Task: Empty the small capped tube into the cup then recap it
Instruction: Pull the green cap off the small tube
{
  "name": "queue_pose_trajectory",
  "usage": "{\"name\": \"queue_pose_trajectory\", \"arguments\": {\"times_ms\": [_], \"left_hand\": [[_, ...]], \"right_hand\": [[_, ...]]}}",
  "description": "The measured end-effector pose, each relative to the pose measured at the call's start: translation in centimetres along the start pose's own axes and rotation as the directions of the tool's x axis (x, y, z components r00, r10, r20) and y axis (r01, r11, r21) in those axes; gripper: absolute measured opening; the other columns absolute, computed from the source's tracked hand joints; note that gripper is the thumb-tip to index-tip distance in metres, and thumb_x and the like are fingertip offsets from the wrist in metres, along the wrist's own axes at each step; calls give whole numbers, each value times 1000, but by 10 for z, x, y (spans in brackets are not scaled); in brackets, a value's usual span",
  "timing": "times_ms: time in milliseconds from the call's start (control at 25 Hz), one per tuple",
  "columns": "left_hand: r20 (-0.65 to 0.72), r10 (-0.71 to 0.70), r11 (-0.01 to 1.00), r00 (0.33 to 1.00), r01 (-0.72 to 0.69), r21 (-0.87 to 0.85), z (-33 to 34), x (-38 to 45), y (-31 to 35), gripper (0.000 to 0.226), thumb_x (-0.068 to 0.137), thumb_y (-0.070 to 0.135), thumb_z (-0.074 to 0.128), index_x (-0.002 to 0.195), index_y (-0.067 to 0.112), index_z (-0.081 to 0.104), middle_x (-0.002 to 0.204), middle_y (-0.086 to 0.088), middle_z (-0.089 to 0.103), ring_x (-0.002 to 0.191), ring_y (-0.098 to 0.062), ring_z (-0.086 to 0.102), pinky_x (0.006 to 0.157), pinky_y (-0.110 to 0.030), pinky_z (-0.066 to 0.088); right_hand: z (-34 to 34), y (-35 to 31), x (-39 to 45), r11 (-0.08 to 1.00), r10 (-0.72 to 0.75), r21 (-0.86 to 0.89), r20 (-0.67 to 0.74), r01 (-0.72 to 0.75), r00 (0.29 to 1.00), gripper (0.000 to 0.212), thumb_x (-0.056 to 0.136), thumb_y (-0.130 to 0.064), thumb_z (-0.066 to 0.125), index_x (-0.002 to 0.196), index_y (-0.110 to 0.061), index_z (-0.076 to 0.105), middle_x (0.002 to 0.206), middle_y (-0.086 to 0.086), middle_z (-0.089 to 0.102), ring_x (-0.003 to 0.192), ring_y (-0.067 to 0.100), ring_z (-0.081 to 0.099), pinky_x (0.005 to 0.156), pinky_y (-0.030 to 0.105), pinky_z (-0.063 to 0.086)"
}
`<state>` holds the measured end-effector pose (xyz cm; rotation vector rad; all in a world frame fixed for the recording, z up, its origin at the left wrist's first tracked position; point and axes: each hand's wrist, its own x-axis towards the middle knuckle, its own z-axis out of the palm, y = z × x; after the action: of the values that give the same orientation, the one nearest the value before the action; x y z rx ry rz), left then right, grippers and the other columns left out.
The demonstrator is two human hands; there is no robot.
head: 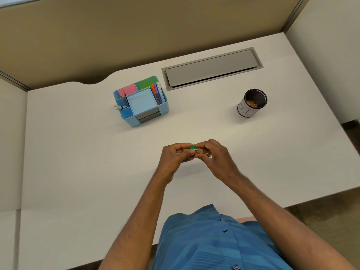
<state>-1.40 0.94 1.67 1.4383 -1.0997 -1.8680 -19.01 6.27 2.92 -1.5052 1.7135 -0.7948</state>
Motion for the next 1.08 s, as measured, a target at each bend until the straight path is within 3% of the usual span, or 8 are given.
{"name": "queue_pose_trajectory", "arguments": {"times_ms": [160,320,640,920,1080], "left_hand": [[32,-13,999,999,14,-32,-2,-2,-1,19,90,9,77,109,10,80,104,-12,81,95,-26,79,86,-33,65],[-45,-20,999,999,17,-49,1,-3,1,17,86,5,80,101,12,80,96,-9,83,91,-30,80,79,-28,65],[61,-34,995,998,39,-92,4,-1,5,18,89,9,78,106,12,80,104,-13,81,94,-24,78,84,-31,64],[101,-76,971,992,96,-218,6,1,1,16,92,11,75,105,17,81,107,-13,81,97,-27,79,79,-27,64],[119,-91,945,989,123,-302,6,4,-1,17,94,12,72,110,15,79,113,-15,80,104,-30,78,82,-29,64]], "right_hand": [[-2,0,-1,1000,-2,7,41,1,999,31,91,-17,77,121,-19,71,104,-3,66,94,10,65,85,21,55],[-4,3,-3,1000,15,-2,-31,-15,999,30,87,-14,81,116,-17,72,102,-2,66,91,7,66,82,19,55],[-7,9,-7,959,136,249,15,-135,991,30,88,-14,80,116,-21,72,112,-8,72,103,0,68,90,12,53],[-11,18,-7,870,243,424,72,-250,967,29,90,-15,77,117,-24,71,111,-7,76,107,9,71,96,28,56],[-12,21,-4,845,257,465,75,-262,963,28,91,-15,76,116,-25,70,111,-8,76,106,7,70,93,24,55]]}}
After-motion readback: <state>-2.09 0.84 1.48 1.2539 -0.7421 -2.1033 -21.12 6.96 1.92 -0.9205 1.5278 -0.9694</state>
